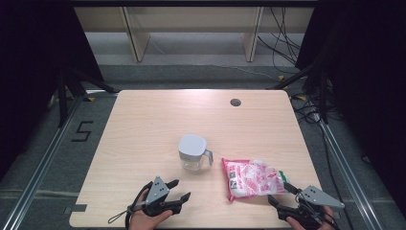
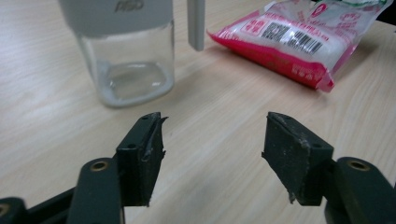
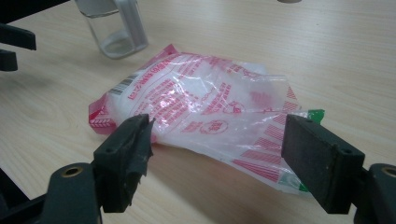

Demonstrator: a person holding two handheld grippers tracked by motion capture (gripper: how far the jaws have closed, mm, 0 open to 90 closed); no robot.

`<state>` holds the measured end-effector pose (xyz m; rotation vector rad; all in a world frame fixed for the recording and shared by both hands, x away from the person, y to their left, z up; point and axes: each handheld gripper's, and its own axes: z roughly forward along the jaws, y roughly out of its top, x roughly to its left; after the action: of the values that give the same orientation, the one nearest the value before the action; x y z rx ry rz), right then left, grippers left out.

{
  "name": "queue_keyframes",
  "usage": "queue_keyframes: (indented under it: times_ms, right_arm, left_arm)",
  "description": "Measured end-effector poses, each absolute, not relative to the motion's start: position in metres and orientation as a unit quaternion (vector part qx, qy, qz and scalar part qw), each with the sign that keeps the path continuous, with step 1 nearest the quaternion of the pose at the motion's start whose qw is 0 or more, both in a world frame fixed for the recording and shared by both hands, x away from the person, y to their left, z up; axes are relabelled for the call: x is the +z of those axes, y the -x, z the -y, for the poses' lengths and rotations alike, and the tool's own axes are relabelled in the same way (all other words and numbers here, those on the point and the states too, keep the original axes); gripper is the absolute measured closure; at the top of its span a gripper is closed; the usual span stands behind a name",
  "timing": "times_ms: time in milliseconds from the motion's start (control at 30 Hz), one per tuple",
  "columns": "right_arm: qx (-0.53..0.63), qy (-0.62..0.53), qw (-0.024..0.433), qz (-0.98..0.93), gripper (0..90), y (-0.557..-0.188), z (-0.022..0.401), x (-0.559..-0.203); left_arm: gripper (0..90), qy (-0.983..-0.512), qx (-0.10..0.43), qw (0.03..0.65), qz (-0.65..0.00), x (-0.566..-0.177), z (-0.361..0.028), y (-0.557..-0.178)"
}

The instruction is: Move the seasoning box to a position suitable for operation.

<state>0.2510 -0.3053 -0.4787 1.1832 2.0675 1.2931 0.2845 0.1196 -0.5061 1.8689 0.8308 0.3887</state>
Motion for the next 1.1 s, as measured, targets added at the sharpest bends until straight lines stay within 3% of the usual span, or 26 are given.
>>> queue_keyframes:
  times_ms: [200, 300, 367, 433, 700, 833, 867, 1100]
  right_arm:
    - [0.464, -0.425, 0.211, -0.748, 25.0, -0.251, 0.306, -0.479]
    - [0.466, -0.43, 0.209, -0.745, 25.0, -0.251, 0.305, -0.479]
    - [0.464, -0.428, 0.21, -0.746, 25.0, -0.251, 0.306, -0.479]
    - [0.468, -0.437, 0.204, -0.741, 25.1, -0.25, 0.304, -0.479]
    - [0.466, -0.437, 0.198, -0.744, 25.1, -0.249, 0.305, -0.479]
    - [0.466, -0.437, 0.196, -0.744, 25.2, -0.249, 0.305, -0.479]
    - [0.47, -0.44, 0.195, -0.74, 25.3, -0.249, 0.304, -0.479]
    - [0.47, -0.421, 0.211, -0.747, 25.5, -0.252, 0.306, -0.48]
  left_arm:
    - [54.2, -0.782, 0.173, 0.51, -0.313, -0.503, -0.098, -0.302]
    - [66.3, -0.784, 0.177, 0.509, -0.308, -0.504, -0.087, -0.312]
    - [68.4, -0.785, 0.176, 0.509, -0.305, -0.506, -0.083, -0.316]
    - [72.6, -0.807, 0.213, 0.489, -0.254, -0.506, -0.079, -0.33]
    - [74.2, -0.805, 0.228, 0.479, -0.266, -0.504, -0.062, -0.342]
    - [74.1, -0.799, 0.225, 0.477, -0.287, -0.506, -0.054, -0.347]
    - [73.9, -0.787, 0.217, 0.481, -0.32, -0.509, -0.047, -0.344]
    - [71.7, -0.777, 0.23, 0.477, -0.341, -0.513, -0.036, -0.352]
